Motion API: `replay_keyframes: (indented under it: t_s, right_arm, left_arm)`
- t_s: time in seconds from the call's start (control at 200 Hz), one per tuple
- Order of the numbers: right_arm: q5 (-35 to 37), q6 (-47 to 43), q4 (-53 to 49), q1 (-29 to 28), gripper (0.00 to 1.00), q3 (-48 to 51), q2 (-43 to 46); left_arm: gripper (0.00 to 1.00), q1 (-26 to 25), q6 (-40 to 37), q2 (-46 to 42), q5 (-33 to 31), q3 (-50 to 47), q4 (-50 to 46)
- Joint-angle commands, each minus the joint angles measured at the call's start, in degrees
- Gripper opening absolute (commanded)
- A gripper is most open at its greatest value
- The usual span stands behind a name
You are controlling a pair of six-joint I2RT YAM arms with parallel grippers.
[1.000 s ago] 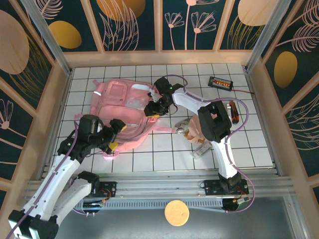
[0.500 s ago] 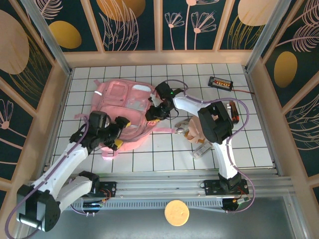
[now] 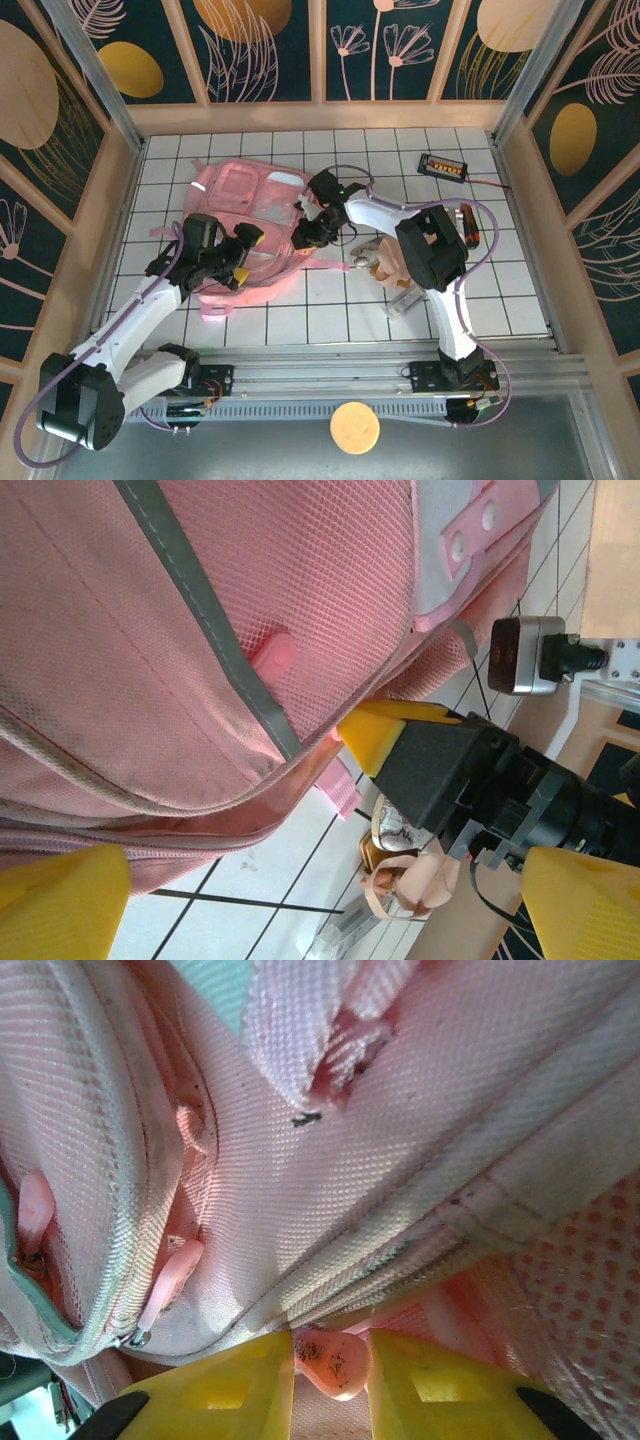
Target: Pack books, pencil case, and school supplies into a backpack
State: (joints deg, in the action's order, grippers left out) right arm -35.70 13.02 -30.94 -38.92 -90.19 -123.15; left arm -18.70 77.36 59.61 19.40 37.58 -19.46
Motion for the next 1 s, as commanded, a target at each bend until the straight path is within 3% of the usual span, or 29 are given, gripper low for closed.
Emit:
replay_keyframes:
  t_s: [0.0, 0.105, 0.22, 0.385, 0.495, 0.57, 0.731, 0.871, 0.996]
  right_arm:
    - [-3.2, 2.2, 1.3, -0.8, 0.27, 3.0, 2.8]
    - [-4.7, 4.7, 4.2, -0.9, 0.26, 5.8, 4.1]
    - [-2.9, 5.2, 4.2, -0.9, 0.18, 6.2, 3.8]
    - [-1.3, 5.8, 4.5, -0.6, 0.0, 6.2, 4.0]
    - [-0.2, 5.8, 4.7, -0.5, 0.0, 6.7, 5.5]
    - [2.0, 5.6, 4.6, -0.4, 0.0, 6.9, 8.1]
    - [4.7, 4.8, 3.8, 0.9, 0.0, 4.6, 14.9]
    - [3.2, 4.8, 3.0, 2.1, 0.0, -0.1, 17.4]
    - [1.6, 4.4, 1.0, 2.8, 0.0, -4.7, 17.1]
  left_arm:
    - [0.99, 0.2, -0.3, -1.2, -0.9, -1.4, 1.6]
    - [0.99, 0.2, 0.1, -1.6, -0.8, -2.4, 2.4]
    - [0.99, 0.2, 0.0, -1.9, -0.8, -3.0, 2.2]
    - [0.99, 0.2, -0.5, -2.7, -0.8, -3.1, 1.4]
    - [0.99, 0.2, -3.1, -2.1, -0.9, -0.6, -0.3]
    - [0.99, 0.2, -10.1, 0.8, -2.3, 5.8, -5.6]
    - [0.99, 0.1, -29.6, 8.9, -11.8, 26.2, -23.1]
    - [0.99, 0.1, -42.4, 13.4, -17.8, 37.5, -29.4]
    - [0.95, -0.2, -51.8, 15.7, -20.0, 41.0, -31.7]
